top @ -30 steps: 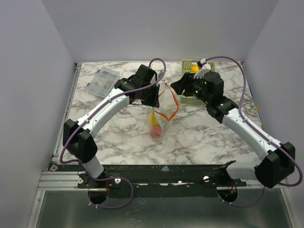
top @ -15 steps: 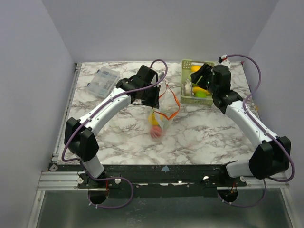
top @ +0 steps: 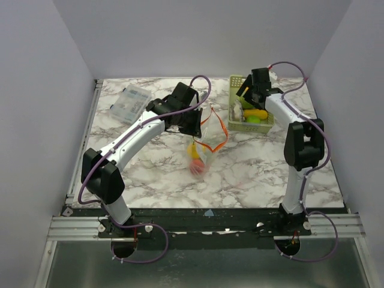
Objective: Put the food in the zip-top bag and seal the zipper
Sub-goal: Adjust the fake vegetable in the bin.
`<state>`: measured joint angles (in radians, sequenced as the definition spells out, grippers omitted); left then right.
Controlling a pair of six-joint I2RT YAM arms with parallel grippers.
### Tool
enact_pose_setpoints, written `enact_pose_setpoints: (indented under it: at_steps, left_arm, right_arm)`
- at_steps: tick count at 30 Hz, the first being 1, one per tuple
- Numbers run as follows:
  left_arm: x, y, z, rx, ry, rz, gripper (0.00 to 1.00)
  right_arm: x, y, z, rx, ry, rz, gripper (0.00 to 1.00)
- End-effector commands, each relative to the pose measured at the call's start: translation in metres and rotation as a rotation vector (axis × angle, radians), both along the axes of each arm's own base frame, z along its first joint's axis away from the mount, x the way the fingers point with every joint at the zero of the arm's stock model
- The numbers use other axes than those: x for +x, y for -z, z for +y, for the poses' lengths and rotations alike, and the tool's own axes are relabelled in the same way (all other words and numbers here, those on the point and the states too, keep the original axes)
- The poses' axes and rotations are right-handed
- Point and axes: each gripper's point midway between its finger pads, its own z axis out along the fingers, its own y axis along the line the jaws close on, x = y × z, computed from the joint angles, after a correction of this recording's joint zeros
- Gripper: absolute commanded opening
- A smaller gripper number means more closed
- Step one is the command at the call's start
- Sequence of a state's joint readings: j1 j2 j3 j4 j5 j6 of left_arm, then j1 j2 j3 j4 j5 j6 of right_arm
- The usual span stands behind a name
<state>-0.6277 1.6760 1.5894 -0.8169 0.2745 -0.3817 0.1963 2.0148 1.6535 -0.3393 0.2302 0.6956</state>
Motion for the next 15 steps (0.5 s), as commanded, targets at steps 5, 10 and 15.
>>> enact_pose_setpoints:
  at_steps: [5, 10, 15]
  left_arm:
    - [-0.004, -0.003, 0.004, 0.001, 0.011, -0.001, 0.0]
    - [-0.005, -0.001, 0.001, -0.007, 0.019, 0.011, 0.0]
    - [-0.005, -0.001, 0.001, -0.008, 0.018, 0.012, 0.0]
  right_arm:
    - [-0.027, 0.012, 0.036, -0.062, -0.351, 0.067, 0.87]
    - [-0.054, 0.024, 0.03, -0.107, -0.399, 0.126, 0.81]
    - [-0.067, 0.048, 0.044, -0.075, -0.508, 0.197, 0.72]
